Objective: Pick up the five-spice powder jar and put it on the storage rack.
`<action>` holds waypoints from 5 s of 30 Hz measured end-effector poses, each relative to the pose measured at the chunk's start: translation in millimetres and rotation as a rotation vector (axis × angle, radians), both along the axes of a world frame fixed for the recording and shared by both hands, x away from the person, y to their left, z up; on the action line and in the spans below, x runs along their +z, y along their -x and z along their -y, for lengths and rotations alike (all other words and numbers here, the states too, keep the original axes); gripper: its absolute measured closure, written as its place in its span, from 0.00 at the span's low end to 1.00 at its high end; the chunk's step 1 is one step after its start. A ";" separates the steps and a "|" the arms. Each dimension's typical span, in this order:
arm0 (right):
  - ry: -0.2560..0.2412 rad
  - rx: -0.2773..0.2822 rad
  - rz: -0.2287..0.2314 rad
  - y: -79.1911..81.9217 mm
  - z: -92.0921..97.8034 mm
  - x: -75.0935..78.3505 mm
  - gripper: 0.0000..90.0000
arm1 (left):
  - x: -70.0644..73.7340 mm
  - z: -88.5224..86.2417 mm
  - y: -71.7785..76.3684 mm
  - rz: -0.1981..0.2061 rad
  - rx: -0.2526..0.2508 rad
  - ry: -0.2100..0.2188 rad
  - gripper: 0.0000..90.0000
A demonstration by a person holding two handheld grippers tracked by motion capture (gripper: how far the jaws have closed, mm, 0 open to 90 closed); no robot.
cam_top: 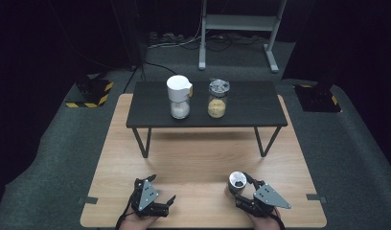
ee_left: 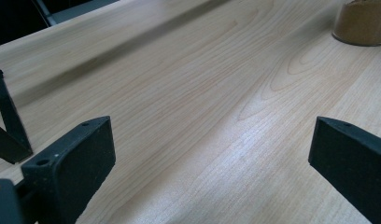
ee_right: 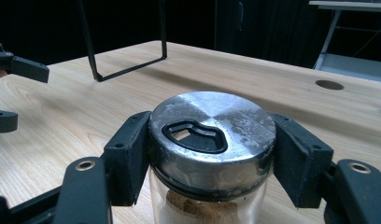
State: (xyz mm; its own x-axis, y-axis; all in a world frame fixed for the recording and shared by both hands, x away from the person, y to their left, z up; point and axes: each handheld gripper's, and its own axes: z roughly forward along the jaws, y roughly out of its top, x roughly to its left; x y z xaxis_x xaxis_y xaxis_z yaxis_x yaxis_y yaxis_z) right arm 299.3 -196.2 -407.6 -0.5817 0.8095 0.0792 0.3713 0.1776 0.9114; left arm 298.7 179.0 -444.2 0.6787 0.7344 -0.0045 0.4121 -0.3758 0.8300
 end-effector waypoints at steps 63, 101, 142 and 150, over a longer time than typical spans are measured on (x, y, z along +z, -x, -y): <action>-0.050 -0.070 0.120 -37.6 14.0 93.6 0.39 | 0.3 -1.0 0.9 0.001 -0.022 0.004 0.01; -0.067 -0.099 0.210 -72.0 16.2 160.9 0.39 | 0.3 -1.2 1.6 0.006 -0.033 0.007 0.01; -0.053 -0.159 0.256 -126.2 -3.6 194.3 0.39 | 0.5 -2.8 2.4 0.005 -0.033 0.018 0.01; -0.054 -0.180 0.255 -138.9 -7.4 188.0 0.39 | 0.5 -3.6 2.4 0.005 -0.030 0.027 0.01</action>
